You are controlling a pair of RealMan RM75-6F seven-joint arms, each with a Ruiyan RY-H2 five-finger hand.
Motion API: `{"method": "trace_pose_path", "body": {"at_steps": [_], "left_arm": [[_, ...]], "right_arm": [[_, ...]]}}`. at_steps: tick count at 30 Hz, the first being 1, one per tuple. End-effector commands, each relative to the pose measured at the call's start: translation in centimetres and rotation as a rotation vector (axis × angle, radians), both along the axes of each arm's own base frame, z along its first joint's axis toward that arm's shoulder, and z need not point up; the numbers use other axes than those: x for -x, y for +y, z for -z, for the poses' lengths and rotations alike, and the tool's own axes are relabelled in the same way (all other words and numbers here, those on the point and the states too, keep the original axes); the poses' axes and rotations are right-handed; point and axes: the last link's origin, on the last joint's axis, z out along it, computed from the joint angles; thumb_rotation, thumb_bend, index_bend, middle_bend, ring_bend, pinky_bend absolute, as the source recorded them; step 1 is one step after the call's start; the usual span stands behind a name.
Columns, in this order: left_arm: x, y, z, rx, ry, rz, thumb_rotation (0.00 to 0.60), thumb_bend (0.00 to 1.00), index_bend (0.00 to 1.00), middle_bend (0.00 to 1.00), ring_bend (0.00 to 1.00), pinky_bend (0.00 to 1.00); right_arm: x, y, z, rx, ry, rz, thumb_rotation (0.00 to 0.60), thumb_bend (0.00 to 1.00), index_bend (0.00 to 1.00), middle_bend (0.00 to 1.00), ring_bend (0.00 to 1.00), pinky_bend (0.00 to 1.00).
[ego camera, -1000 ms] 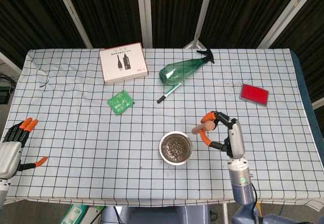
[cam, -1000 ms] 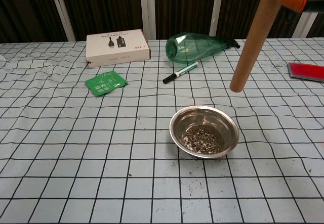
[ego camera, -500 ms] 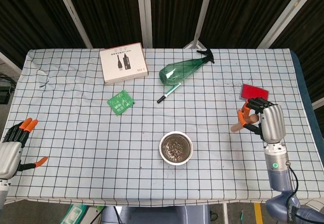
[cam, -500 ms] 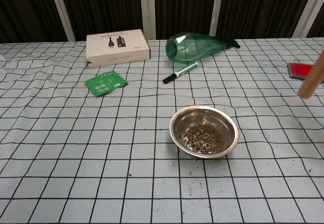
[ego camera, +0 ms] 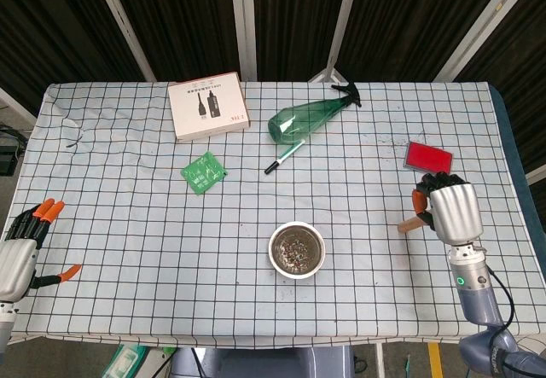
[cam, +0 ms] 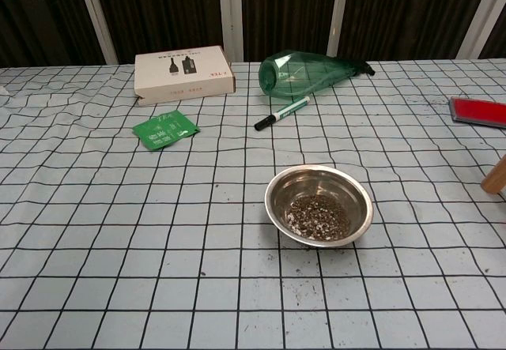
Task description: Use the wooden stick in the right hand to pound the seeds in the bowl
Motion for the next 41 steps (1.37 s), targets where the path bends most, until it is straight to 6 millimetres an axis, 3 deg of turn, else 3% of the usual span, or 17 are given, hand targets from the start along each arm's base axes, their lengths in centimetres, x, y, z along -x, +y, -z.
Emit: {"method": "trace_pose_path", "body": {"at_steps": [1, 6, 9, 11, 15, 20, 25, 31, 36, 41], "left_arm": [[0.0, 0.0, 0.0, 0.0, 0.0, 0.0, 0.6, 0.09, 0.0, 0.0, 0.0, 0.0], [0.0, 0.0, 0.0, -0.002, 0.0, 0.001, 0.6, 0.09, 0.0, 0.0, 0.0, 0.0], [0.0, 0.0, 0.0, -0.002, 0.002, 0.001, 0.6, 0.09, 0.0, 0.0, 0.0, 0.0], [0.1, -0.1, 0.0, -0.002, 0.002, 0.0, 0.6, 0.09, 0.0, 0.0, 0.0, 0.0], [0.1, -0.1, 0.0, -0.002, 0.003, 0.001, 0.6, 0.09, 0.0, 0.0, 0.0, 0.0], [0.1, -0.2, 0.0, -0.002, 0.003, 0.005, 0.6, 0.09, 0.0, 0.0, 0.0, 0.0], [0.1, -0.2, -0.1, -0.003, 0.011, 0.012, 0.6, 0.09, 0.0, 0.0, 0.0, 0.0], [0.2, -0.2, -0.2, -0.021, 0.049, 0.041, 0.6, 0.09, 0.0, 0.0, 0.0, 0.0], [0.3, -0.2, -0.3, -0.042, 0.083, 0.058, 0.6, 0.09, 0.0, 0.0, 0.0, 0.0], [0.4, -0.2, -0.4, -0.055, 0.091, 0.063, 0.6, 0.09, 0.0, 0.0, 0.0, 0.0]], "right_arm": [[-0.3, -0.2, -0.4, 0.024, 0.006, -0.009, 0.6, 0.8, 0.81, 0.65, 0.56, 0.68], [-0.9, -0.6, -1.7, 0.089, 0.041, -0.032, 0.6, 0.8, 0.8, 0.65, 0.55, 0.64], [-1.4, -0.9, -2.6, 0.12, 0.057, -0.04, 0.6, 0.8, 0.7, 0.61, 0.46, 0.5], [-1.6, -1.0, -3.4, 0.136, 0.066, -0.04, 0.6, 0.8, 0.59, 0.52, 0.37, 0.38], [-1.7, -1.0, -4.6, 0.15, 0.071, -0.009, 0.6, 0.77, 0.45, 0.42, 0.26, 0.25], [-1.1, 0.0, -4.7, 0.11, 0.049, 0.056, 0.6, 0.6, 0.2, 0.29, 0.12, 0.11], [1.0, 2.9, -3.7, 0.021, 0.085, 0.127, 0.6, 0.39, 0.01, 0.15, 0.01, 0.0], [3.4, 7.4, -3.0, -0.079, 0.081, 0.207, 0.6, 0.31, 0.0, 0.01, 0.0, 0.0], [4.2, 10.2, -3.1, -0.151, 0.033, 0.265, 0.6, 0.31, 0.0, 0.0, 0.0, 0.0], [4.3, 11.3, -2.8, -0.18, 0.029, 0.276, 0.6, 0.31, 0.0, 0.0, 0.0, 0.0]]}}
